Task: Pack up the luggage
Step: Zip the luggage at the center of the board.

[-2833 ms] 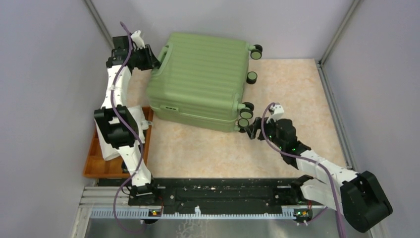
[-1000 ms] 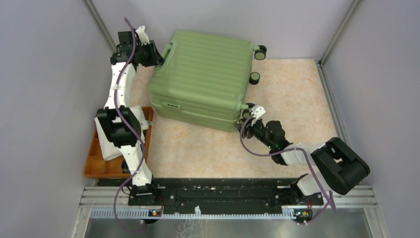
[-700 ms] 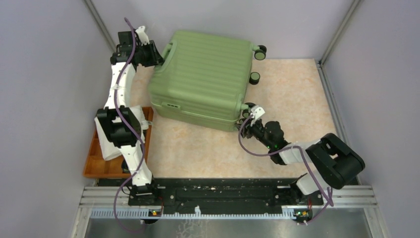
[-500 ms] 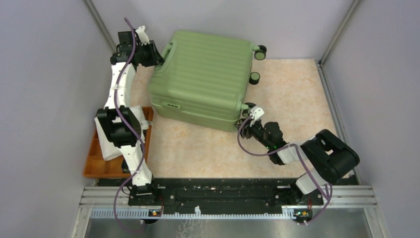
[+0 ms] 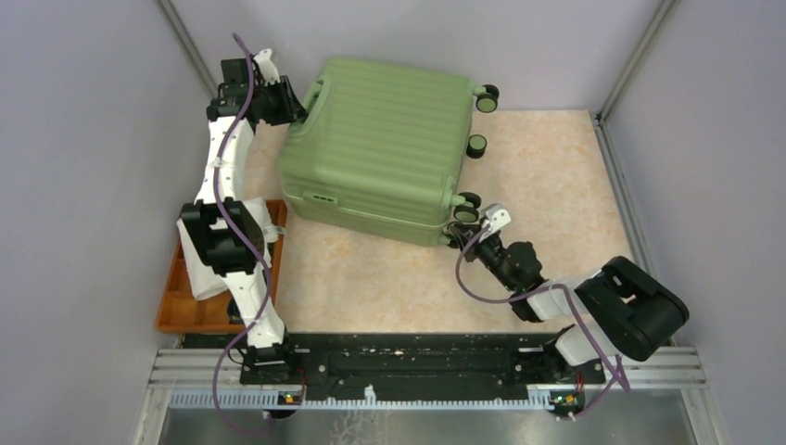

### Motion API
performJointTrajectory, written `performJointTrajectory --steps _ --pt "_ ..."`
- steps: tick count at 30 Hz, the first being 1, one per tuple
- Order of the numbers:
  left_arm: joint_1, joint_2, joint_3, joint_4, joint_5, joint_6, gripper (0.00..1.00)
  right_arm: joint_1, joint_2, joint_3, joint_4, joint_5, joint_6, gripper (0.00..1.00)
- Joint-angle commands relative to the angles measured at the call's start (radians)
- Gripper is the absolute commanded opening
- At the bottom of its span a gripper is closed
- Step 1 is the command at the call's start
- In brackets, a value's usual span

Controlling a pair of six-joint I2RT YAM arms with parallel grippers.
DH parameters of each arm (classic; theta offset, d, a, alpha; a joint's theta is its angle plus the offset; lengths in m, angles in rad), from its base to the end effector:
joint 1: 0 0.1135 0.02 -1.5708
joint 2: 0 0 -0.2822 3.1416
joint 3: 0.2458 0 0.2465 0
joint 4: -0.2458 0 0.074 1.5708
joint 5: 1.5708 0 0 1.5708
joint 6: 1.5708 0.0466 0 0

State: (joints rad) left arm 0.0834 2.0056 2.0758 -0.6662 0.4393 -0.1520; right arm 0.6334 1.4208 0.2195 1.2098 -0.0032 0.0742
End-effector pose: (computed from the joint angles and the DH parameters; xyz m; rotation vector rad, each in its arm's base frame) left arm 0.4693 0.0193 0.3808 0.0002 2.1468 -0.5144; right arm 0.1939 0.1426 0.1923 -0.4411 1.5272 0.5578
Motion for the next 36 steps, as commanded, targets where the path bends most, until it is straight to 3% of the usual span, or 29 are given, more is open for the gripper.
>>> performJointTrajectory --steps 1,2,4,7,11,24,30,36 --pt "-0.024 -0.085 0.058 0.113 0.106 -0.060 0.00 0.012 -0.010 -0.083 0.130 0.072 0.041 0.31" --pt "-0.023 -0.085 0.057 0.112 0.104 -0.060 0.00 0.010 0.003 -0.101 0.181 0.050 0.043 0.45" --pt "-0.022 -0.085 0.056 0.112 0.104 -0.060 0.00 0.005 0.035 -0.113 0.236 -0.019 0.035 0.54" --pt "-0.022 -0.085 0.058 0.113 0.106 -0.059 0.00 0.003 0.057 -0.099 0.226 -0.079 0.026 0.59" --pt "-0.019 -0.085 0.059 0.111 0.106 -0.055 0.00 0.002 0.084 -0.067 0.238 -0.067 -0.012 0.59" --pt "-0.016 -0.082 0.061 0.109 0.116 -0.054 0.00 -0.009 0.232 0.076 0.263 -0.118 -0.070 0.36" --pt "-0.016 -0.081 0.061 0.110 0.119 -0.054 0.00 -0.010 0.206 0.057 0.247 -0.182 -0.070 0.00" --pt "-0.016 -0.087 0.057 0.111 0.122 -0.055 0.00 -0.025 0.171 -0.005 0.272 -0.157 -0.070 0.00"
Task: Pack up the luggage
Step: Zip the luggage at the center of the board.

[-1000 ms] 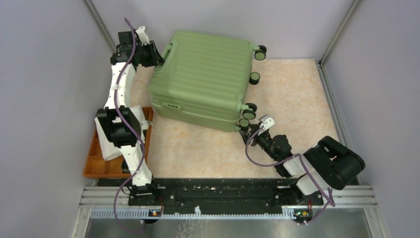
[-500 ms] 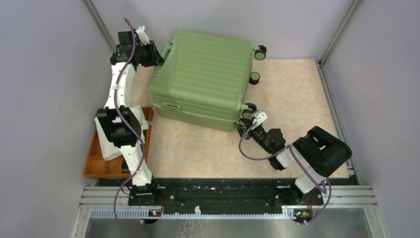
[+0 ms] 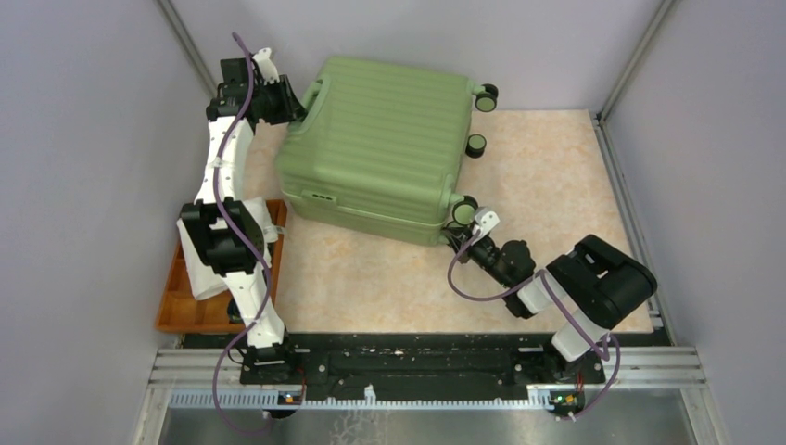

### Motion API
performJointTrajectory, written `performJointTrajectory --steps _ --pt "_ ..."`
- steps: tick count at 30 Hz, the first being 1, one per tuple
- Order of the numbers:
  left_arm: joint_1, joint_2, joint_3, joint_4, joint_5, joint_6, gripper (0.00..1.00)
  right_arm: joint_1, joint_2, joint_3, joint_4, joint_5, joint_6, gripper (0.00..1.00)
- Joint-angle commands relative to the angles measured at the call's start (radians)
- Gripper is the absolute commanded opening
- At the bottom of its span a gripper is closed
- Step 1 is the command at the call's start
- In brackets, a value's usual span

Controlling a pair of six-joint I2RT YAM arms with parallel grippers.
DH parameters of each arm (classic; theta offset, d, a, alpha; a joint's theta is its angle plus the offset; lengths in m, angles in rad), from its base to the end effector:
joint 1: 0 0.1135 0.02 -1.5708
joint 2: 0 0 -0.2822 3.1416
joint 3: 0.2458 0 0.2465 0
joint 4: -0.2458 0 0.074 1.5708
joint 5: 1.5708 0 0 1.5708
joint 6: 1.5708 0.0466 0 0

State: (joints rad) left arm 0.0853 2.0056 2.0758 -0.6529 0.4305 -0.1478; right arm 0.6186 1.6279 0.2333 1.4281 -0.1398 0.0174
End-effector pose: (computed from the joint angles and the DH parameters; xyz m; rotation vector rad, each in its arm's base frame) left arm 0.4703 0.0207 0.3820 0.0014 2.1345 -0.4989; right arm 0.2057 0.1544 0.1744 -0.5718 1.4617 0.6103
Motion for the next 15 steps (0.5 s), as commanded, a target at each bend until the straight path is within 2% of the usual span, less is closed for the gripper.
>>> performJointTrajectory --steps 1,11,15 --pt "-0.018 -0.087 0.056 0.098 0.131 -0.061 0.00 -0.013 -0.033 -0.020 0.062 -0.023 -0.010 0.00" --pt "-0.024 -0.090 0.053 0.099 0.138 -0.062 0.00 -0.014 -0.060 -0.031 0.070 -0.081 0.074 0.00" --pt "-0.034 -0.094 0.050 0.100 0.142 -0.067 0.00 0.032 -0.105 -0.062 0.047 -0.054 0.093 0.00"
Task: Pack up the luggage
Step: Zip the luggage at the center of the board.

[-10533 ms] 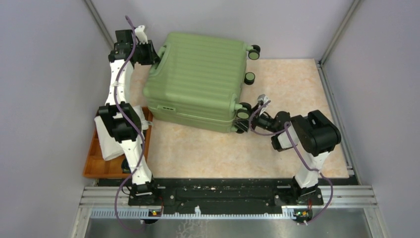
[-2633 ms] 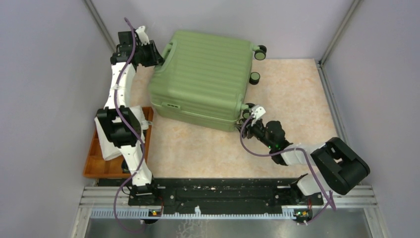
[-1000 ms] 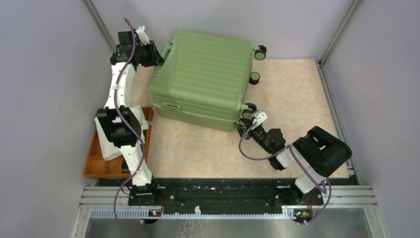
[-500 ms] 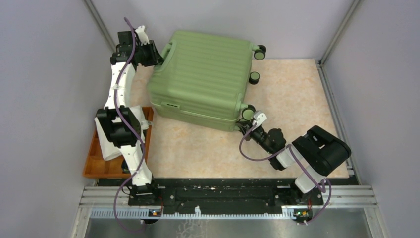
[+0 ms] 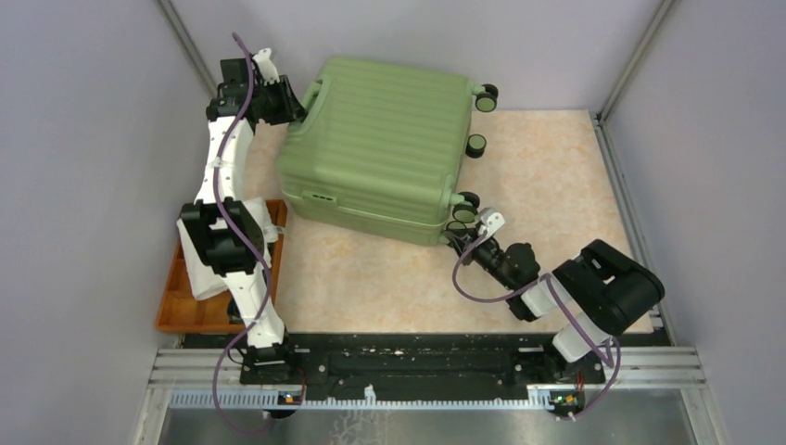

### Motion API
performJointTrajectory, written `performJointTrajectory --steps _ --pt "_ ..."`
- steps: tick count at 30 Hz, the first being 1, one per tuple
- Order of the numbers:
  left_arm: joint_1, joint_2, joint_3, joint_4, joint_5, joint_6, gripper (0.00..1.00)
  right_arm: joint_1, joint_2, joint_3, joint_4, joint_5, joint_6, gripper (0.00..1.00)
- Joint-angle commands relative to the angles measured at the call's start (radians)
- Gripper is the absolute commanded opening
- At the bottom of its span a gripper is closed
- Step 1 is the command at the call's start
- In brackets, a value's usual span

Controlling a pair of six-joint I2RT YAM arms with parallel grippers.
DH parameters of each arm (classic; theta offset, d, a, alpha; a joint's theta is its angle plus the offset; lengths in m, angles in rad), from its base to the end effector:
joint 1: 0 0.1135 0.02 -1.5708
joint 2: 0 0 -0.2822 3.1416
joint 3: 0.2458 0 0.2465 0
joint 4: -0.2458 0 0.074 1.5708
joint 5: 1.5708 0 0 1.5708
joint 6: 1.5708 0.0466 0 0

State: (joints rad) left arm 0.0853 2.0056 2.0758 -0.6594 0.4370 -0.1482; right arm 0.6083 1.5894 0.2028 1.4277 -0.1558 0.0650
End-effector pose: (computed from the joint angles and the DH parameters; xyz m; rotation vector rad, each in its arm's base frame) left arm 0.4698 0.0204 0.3815 0.0029 2.1400 -0.5074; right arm 0.1993 0.1476 0.1765 -0.5413 1.4700 0.6524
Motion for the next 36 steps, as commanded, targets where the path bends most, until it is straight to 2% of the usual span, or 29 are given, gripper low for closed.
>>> performJointTrajectory --steps 1,9,15,21,24,28,31,36 --pt "-0.036 -0.096 0.050 0.108 0.137 -0.068 0.00 0.057 -0.074 -0.036 0.037 -0.023 0.047 0.00" --pt "-0.047 -0.109 0.073 0.119 0.156 -0.089 0.00 0.136 -0.131 -0.067 0.002 0.079 0.060 0.00" --pt "-0.050 -0.119 0.065 0.126 0.180 -0.112 0.00 0.192 -0.201 -0.053 -0.113 0.106 0.043 0.00" --pt "-0.063 -0.139 0.037 0.138 0.178 -0.128 0.00 0.248 -0.246 -0.034 -0.131 0.080 0.150 0.00" --pt "-0.064 -0.138 0.034 0.142 0.170 -0.129 0.00 0.307 -0.260 -0.013 -0.186 0.072 0.141 0.00" --pt "-0.063 -0.129 0.040 0.141 0.154 -0.114 0.00 0.315 -0.352 -0.081 -0.203 0.067 0.157 0.00" --pt "-0.056 -0.118 0.056 0.139 0.133 -0.101 0.00 0.315 -0.512 -0.113 -0.402 0.119 0.147 0.00" --pt "-0.055 -0.114 0.058 0.152 0.124 -0.124 0.00 0.315 -0.681 -0.142 -0.599 0.189 0.114 0.00"
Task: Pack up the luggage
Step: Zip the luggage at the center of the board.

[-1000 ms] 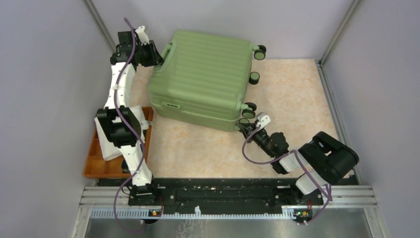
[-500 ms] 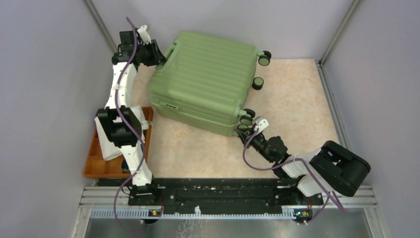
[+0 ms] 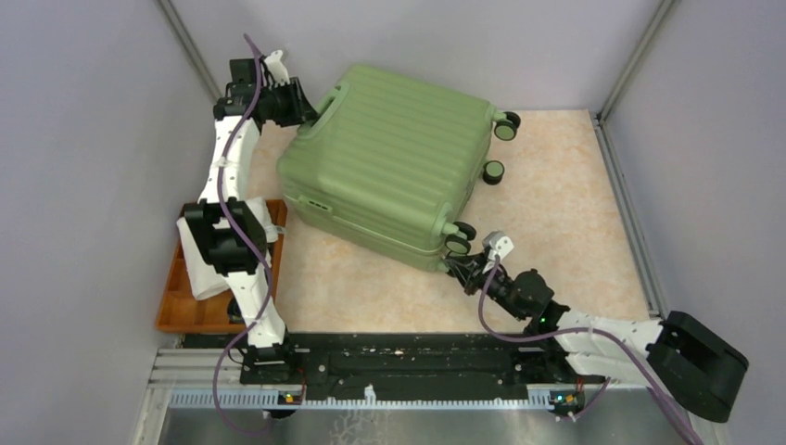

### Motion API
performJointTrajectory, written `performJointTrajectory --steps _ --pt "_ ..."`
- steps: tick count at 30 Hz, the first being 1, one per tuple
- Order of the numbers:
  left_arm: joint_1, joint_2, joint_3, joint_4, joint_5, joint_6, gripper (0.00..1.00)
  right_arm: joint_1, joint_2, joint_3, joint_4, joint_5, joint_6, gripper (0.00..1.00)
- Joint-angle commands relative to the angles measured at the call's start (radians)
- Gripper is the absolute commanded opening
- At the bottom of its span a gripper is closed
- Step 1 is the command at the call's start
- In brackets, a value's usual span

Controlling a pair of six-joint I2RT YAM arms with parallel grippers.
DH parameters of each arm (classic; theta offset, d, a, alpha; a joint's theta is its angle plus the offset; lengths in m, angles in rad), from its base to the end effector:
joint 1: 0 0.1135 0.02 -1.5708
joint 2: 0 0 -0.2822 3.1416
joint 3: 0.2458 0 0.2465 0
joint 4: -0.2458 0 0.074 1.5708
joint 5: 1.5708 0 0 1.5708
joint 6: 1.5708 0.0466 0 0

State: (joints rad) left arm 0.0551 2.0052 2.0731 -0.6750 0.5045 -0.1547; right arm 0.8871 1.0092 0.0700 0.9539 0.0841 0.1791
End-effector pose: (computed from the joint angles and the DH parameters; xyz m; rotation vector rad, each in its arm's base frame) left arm 0.4681 0.0033 0.3801 0.0626 2.1524 -0.6049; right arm 0.1166 0.1369 0.1966 -0.4928 1.5315 0.7707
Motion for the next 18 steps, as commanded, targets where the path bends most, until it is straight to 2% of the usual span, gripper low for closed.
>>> performJointTrajectory --steps 1,6,13,18 --pt "-0.029 -0.115 0.059 0.168 0.052 -0.118 0.00 0.036 -0.104 -0.006 -0.133 -0.064 -0.003 0.00" --pt "-0.050 -0.124 0.038 0.169 0.049 -0.127 0.00 0.057 0.000 0.030 -0.083 -0.165 0.019 0.00" --pt "-0.129 -0.135 0.045 0.170 0.035 -0.135 0.00 0.202 0.124 0.112 0.064 -0.173 0.034 0.00" --pt "-0.149 -0.161 0.008 0.182 0.041 -0.163 0.00 0.235 0.206 0.179 0.162 -0.115 0.082 0.00"
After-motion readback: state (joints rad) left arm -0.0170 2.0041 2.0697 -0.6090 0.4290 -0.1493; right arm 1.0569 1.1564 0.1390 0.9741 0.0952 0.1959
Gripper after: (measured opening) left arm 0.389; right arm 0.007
